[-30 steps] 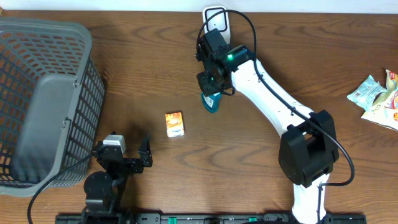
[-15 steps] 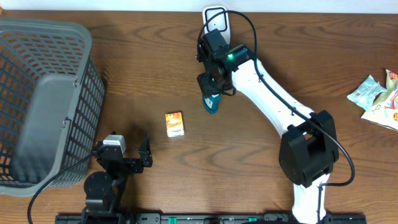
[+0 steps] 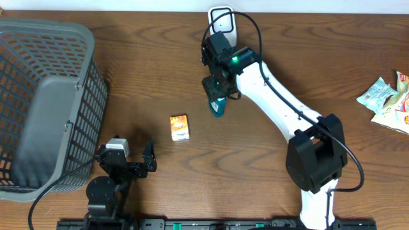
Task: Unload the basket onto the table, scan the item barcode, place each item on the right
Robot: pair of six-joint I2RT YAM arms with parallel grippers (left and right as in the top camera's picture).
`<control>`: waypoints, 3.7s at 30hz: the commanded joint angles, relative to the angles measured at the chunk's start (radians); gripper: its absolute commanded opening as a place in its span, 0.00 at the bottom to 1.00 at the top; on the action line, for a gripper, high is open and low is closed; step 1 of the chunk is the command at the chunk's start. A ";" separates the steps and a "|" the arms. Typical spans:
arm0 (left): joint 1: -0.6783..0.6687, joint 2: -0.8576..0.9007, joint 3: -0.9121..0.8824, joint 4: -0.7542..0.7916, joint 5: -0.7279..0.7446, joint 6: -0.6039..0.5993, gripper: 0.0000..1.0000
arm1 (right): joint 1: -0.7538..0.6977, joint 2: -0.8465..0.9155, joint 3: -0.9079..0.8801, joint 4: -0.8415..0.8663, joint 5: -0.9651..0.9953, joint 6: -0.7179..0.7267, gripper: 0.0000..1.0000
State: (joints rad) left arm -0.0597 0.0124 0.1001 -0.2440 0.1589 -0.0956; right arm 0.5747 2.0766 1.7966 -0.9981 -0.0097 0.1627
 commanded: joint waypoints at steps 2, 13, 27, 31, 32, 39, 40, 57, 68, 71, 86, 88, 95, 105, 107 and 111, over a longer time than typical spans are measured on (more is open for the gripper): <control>0.002 -0.001 -0.014 -0.031 0.013 0.016 0.98 | 0.029 -0.031 -0.011 -0.006 0.019 -0.015 0.59; 0.002 -0.001 -0.014 -0.031 0.013 0.016 0.98 | 0.067 -0.042 -0.009 -0.005 0.125 0.009 0.60; 0.002 -0.001 -0.014 -0.031 0.013 0.016 0.98 | 0.074 -0.076 -0.009 -0.003 0.158 0.061 0.64; 0.002 -0.001 -0.014 -0.031 0.013 0.016 0.98 | 0.074 -0.076 -0.009 -0.021 0.158 0.131 0.69; 0.002 -0.001 -0.014 -0.031 0.013 0.016 0.98 | 0.075 -0.076 -0.009 -0.030 0.158 0.164 0.83; 0.002 -0.001 -0.014 -0.031 0.013 0.016 0.98 | 0.074 -0.075 -0.009 -0.018 0.169 0.226 0.99; 0.002 -0.001 -0.014 -0.031 0.013 0.016 0.98 | 0.074 -0.074 -0.010 -0.013 0.169 0.226 0.99; 0.002 -0.001 -0.014 -0.031 0.013 0.016 0.98 | 0.074 0.002 -0.014 0.003 0.169 0.226 0.77; 0.002 -0.001 -0.014 -0.031 0.013 0.016 0.98 | 0.074 0.004 -0.043 0.030 0.195 0.226 0.57; 0.002 -0.001 -0.014 -0.031 0.013 0.016 0.98 | 0.074 0.004 -0.043 0.029 0.194 0.226 0.37; 0.002 -0.001 -0.014 -0.031 0.013 0.016 0.98 | 0.053 -0.061 0.009 -0.055 0.045 0.073 0.02; 0.002 -0.001 -0.014 -0.031 0.013 0.016 0.98 | 0.036 -0.098 0.017 -0.069 -0.039 0.018 0.02; 0.002 -0.001 -0.014 -0.031 0.013 0.016 0.98 | -0.082 -0.216 0.017 -0.119 -0.486 -0.144 0.05; 0.002 -0.001 -0.014 -0.031 0.013 0.016 0.98 | -0.330 -0.234 -0.017 -0.253 -0.853 -0.285 0.04; 0.002 -0.001 -0.014 -0.031 0.013 0.016 0.98 | -0.370 -0.234 -0.045 -0.282 -0.951 -0.369 0.04; 0.002 -0.001 -0.014 -0.031 0.013 0.016 0.98 | -0.413 -0.234 -0.133 -0.312 -1.143 -0.566 0.06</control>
State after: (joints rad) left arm -0.0597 0.0124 0.1001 -0.2440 0.1589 -0.0959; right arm 0.1768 1.8542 1.7145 -1.2972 -0.8719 -0.2050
